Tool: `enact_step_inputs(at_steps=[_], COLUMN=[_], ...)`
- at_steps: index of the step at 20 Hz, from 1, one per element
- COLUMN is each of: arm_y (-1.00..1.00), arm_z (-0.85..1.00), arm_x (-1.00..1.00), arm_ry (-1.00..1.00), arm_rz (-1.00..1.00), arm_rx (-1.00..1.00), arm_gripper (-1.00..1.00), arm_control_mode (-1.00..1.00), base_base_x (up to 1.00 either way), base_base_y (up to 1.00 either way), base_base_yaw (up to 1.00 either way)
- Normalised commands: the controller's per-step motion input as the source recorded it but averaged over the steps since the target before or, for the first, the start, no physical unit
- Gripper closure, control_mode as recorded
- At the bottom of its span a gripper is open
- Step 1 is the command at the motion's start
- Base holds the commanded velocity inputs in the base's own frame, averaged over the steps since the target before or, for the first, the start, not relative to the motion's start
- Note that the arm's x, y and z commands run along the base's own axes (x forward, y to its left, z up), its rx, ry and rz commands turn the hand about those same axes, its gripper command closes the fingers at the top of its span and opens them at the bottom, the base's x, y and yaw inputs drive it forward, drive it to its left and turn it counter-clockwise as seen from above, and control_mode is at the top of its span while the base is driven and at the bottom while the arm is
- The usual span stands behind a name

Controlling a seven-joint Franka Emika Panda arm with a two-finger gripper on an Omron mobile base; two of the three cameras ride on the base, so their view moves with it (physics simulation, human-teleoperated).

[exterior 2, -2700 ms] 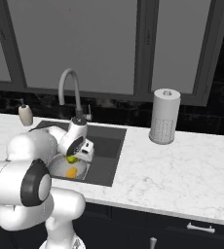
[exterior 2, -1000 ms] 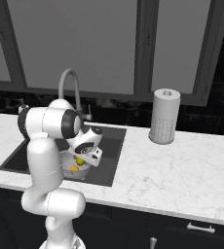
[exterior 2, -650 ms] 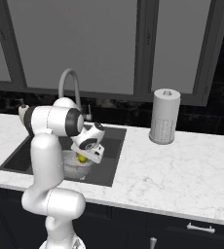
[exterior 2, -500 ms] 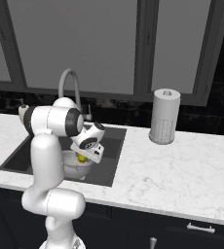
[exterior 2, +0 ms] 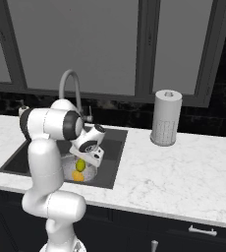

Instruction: Put the colander in the sink, put the pear, mango, mango in the colander, and turn on the sink faucet and pour water over the colander.

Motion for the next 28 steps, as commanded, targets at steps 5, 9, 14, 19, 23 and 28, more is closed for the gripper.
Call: enact_step_inputs(at_steps=[5,9,14,19,23,28], arm_y=[-0.01,0.0,0.03,0.15,0.22,0.42], arm_z=[0.65,0.71,0.71,0.61,0.64,0.59], arm_x=[-0.35,-0.45,-0.68,-0.86,-0.78,-0.72], arm_ry=[0.0,0.0,-0.05,-0.13,-0.17,-0.14], arm_rz=[0.0,0.0,0.0,0.0,0.0,0.0], arm_rx=[0.0,0.0,-0.05,-0.13,-0.15,-0.13], arm_gripper=[-1.0,-1.0,-1.0,-1.0,-1.0,-1.0], arm_control_mode=[-1.0,-1.0,-1.0,-1.0,-1.0,-1.0], base_base_x=[0.0,0.0,0.0,0.0,0.0,0.0], base_base_y=[0.0,0.0,0.0,0.0,0.0,0.0], base_base_yaw=[0.0,0.0,0.0,0.0,0.0,0.0])
